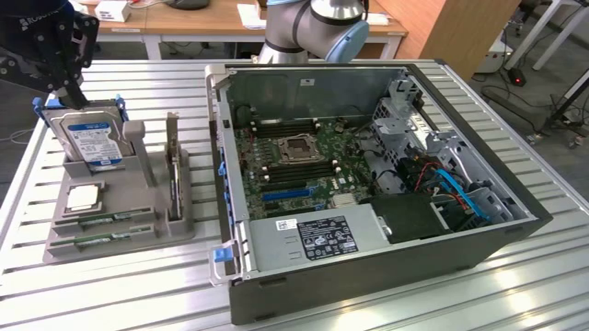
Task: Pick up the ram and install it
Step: 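Pick up the ram and move it above insertion slot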
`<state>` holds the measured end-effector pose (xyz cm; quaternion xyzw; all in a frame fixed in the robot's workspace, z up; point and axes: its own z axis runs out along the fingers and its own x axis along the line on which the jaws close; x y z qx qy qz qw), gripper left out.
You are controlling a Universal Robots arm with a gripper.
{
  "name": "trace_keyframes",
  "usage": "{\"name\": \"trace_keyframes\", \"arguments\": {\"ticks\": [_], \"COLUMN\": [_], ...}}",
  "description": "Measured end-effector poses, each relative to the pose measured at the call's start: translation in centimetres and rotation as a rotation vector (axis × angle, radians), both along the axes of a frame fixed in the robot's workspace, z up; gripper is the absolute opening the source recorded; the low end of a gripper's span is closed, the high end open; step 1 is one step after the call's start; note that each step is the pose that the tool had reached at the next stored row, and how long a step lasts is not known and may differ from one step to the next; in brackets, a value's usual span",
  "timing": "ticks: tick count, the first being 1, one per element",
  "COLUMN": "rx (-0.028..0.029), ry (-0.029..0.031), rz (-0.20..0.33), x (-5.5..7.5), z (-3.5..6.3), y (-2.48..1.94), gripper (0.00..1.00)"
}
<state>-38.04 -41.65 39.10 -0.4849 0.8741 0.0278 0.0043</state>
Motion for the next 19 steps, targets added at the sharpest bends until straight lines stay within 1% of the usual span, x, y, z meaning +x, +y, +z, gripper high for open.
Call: {"name": "trace_keyframes", "arguments": {"ticks": [19], "rx": [0.0], "ry": [0.0], "rz": [0.305], "x": [0.0], "z": [-0.11], "y": [0.0], "gripper": [0.09]}}
